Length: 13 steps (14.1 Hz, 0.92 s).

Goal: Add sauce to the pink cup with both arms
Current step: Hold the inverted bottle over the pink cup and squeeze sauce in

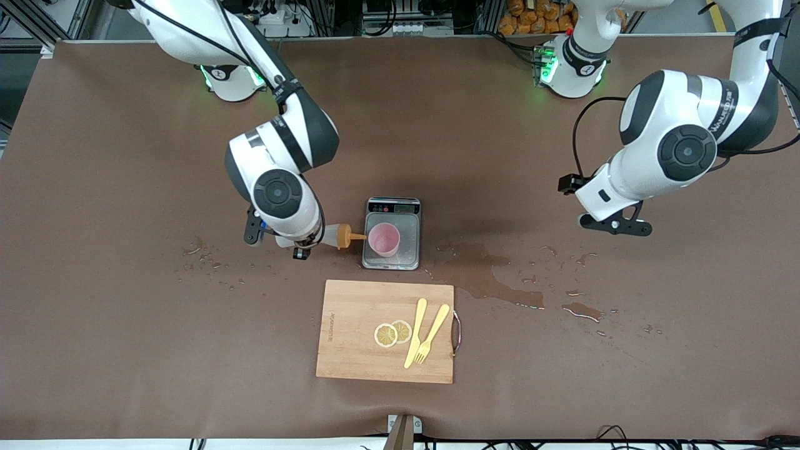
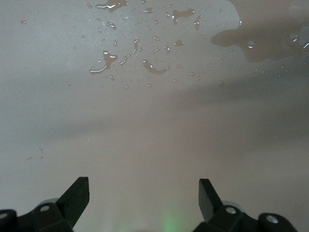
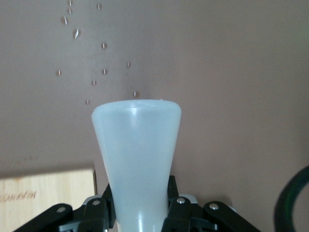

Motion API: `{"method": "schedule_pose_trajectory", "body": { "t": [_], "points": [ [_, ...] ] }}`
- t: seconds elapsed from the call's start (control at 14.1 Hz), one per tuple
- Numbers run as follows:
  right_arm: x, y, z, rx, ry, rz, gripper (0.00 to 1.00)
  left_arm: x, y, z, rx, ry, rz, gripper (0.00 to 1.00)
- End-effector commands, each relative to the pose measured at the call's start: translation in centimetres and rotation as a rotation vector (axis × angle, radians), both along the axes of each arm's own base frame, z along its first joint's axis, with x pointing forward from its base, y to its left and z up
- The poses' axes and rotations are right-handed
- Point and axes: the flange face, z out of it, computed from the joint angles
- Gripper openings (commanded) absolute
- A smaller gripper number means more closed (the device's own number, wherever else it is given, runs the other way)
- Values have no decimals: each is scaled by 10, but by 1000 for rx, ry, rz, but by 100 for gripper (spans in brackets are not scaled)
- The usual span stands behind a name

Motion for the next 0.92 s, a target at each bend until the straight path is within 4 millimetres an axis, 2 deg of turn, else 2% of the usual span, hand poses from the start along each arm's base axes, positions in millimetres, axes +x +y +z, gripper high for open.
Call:
{"method": "schedule_pose_trajectory", "body": {
  "t": [0.0,0.14,0.28,0.43,0.64,0.71,0.85],
  "points": [
    [2,10,-2,-87,-1,-5,42,-11,13,12,-21,-32,11,100],
    [7,12,-4,-124,4,-18,42,-7,14,19,-25,-48,13,100],
    [7,17,-4,-169,-6,-13,42,5,29,42,-36,-80,24,100],
    [8,17,-3,-183,4,-18,40,3,41,63,-35,-88,37,100],
    [10,20,-4,-189,2,-36,39,9,54,83,-41,-117,52,100],
    [10,21,-4,-187,2,-35,39,6,57,97,-37,-127,57,100],
    [10,22,-3,-185,-3,-38,39,5,70,106,-28,-132,67,100]
  ]
}}
